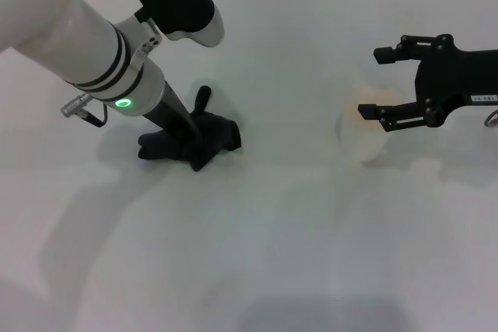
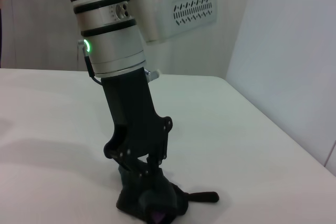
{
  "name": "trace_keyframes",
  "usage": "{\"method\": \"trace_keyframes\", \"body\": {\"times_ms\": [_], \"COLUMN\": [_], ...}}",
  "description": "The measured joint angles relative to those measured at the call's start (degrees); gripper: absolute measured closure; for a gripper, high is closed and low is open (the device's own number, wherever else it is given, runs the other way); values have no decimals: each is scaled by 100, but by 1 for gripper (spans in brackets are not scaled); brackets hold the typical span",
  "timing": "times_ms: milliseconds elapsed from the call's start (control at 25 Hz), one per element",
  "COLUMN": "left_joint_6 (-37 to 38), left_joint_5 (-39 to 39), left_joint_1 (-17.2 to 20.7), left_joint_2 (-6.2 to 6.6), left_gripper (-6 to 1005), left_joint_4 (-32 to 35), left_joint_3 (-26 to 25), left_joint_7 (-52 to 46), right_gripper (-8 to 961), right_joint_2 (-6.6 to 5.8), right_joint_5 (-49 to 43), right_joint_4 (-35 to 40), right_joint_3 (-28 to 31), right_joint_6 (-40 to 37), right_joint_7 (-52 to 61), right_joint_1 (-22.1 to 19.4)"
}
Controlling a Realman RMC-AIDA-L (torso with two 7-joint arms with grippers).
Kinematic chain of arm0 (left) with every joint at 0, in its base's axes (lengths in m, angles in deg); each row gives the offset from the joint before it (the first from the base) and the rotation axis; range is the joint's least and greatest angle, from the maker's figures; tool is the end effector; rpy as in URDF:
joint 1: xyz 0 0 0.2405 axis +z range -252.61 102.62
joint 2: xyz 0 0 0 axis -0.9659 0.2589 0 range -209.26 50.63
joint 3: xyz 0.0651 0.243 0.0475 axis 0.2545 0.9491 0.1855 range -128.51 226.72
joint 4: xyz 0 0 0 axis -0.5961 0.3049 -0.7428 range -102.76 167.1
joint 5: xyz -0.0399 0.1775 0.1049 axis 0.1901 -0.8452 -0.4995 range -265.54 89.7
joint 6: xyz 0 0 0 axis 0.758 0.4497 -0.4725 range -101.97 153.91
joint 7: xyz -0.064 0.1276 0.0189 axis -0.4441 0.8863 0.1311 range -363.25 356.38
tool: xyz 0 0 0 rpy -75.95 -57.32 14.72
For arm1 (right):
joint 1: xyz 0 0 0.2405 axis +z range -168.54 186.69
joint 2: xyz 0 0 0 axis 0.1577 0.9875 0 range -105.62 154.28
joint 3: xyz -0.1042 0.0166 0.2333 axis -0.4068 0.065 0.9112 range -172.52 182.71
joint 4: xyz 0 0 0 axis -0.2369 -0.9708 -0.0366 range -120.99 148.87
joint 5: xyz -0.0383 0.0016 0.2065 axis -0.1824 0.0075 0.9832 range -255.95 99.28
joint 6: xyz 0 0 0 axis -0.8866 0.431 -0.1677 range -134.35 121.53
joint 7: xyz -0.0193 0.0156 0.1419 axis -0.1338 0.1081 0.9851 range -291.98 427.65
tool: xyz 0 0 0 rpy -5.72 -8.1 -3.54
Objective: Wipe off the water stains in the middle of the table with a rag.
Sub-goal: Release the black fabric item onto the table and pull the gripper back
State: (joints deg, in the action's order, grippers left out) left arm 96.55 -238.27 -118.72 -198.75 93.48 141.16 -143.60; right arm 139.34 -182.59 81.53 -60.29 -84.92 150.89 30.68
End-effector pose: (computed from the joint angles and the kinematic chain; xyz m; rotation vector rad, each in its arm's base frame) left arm -0.1627 0.3868 -0.0609 -2.6485 -0.4775 0.6048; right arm 0.2142 0.3489 0.0458 -2.6876 0.0637 0.3710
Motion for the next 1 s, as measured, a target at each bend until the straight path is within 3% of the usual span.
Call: {"method": "trace_keyframes", "body": {"times_ms": [360, 480, 1000], "left_joint_6": [39, 29, 774], "left_joint_5": [32, 17, 45], "left_joint_1": [1, 2, 309], "left_joint_2": [-1, -1, 2], "left_gripper": [842, 620, 287], "left_joint_4": [39, 47, 1254], "left_joint_3": [47, 56, -111], "left_joint_7": [-4, -21, -148], "right_gripper": [103, 103, 103], "right_joint_2": [-6, -6, -14], "right_joint_5": [-14, -16, -33], "right_joint_4": [0, 0, -7], "right_joint_3": [0, 0, 62], "right_joint_6": [8, 13, 28], "right_joint_7": [0, 2, 23], "right_joint_1": [1, 1, -25]}}
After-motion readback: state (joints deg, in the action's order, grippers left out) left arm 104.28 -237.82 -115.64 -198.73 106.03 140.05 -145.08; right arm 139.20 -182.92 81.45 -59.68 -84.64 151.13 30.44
